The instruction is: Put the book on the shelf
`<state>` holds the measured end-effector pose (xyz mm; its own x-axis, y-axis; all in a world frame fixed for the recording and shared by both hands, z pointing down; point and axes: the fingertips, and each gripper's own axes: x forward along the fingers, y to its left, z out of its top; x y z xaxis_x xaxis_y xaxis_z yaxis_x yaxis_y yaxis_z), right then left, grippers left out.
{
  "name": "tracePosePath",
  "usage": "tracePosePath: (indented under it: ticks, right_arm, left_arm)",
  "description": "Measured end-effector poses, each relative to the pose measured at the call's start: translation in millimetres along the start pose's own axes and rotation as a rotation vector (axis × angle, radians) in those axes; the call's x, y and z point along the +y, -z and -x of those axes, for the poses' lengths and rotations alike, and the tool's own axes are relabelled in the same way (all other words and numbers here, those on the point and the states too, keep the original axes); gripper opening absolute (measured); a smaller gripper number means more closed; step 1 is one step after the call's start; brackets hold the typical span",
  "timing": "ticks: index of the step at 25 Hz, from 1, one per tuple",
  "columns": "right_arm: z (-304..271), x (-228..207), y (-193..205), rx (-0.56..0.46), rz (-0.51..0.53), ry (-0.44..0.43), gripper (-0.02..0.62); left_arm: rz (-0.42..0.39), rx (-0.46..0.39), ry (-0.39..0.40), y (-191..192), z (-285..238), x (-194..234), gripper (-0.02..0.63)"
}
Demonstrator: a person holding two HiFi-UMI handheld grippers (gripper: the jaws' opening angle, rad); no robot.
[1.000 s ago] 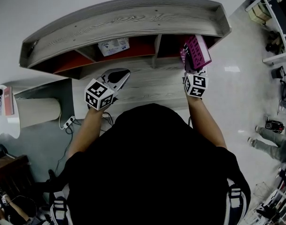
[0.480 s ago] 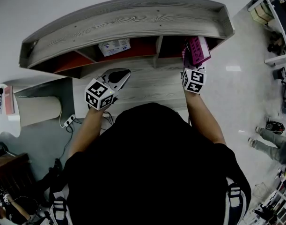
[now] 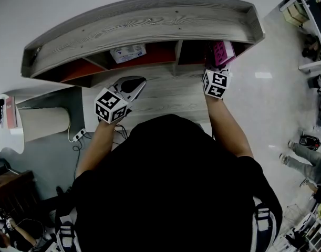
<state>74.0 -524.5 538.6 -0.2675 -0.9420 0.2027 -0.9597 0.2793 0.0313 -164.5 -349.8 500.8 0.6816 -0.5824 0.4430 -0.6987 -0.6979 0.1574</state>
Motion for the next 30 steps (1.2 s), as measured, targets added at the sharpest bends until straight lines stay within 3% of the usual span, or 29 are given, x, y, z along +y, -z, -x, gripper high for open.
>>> tracePosePath:
  ticks: [30]
  right_arm:
    - [-20.7,5.6,0.0,0.012,0.022,-0.026,0.150]
  left_arm:
    - [0.011,-0.004,-0.002,3.6,-0.5,3.6,0.020]
